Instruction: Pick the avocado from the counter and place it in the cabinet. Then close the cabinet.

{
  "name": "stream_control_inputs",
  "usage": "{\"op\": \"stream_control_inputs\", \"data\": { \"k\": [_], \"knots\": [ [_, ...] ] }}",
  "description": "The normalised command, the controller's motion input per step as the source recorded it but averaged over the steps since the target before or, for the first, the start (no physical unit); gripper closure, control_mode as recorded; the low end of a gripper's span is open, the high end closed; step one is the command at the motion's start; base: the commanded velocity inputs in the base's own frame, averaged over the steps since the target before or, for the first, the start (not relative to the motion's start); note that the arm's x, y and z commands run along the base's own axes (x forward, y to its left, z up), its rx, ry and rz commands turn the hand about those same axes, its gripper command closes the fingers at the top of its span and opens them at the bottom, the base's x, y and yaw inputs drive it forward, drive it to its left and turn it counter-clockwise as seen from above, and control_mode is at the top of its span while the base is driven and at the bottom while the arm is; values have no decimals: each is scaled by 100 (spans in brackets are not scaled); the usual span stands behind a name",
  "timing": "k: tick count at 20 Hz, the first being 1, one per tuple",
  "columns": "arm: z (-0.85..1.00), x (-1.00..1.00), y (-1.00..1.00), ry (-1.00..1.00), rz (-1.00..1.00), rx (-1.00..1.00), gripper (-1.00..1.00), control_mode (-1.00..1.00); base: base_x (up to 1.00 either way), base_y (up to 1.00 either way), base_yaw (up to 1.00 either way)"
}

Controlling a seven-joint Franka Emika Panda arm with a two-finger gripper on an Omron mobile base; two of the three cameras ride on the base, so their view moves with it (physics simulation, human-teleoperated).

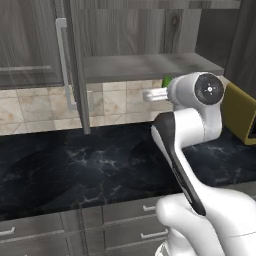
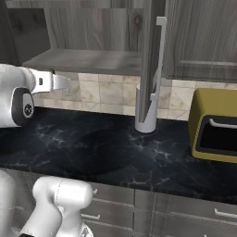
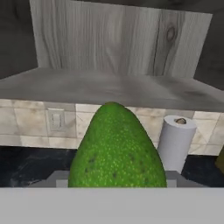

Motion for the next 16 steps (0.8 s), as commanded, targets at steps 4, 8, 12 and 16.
{"op": "stream_control_inputs", "data": {
  "k": [4,8,12,16],
  "knots": [
    [18,45,-7,-35,0,0,100,-100,0,0,0],
    [67,42,-9,-16,0,0,100,-100,0,0,0],
    [95,44,-8,4,0,1,100,-100,0,0,0],
    [52,80,0,21,0,2,100,-100,0,0,0]
  ]
}}
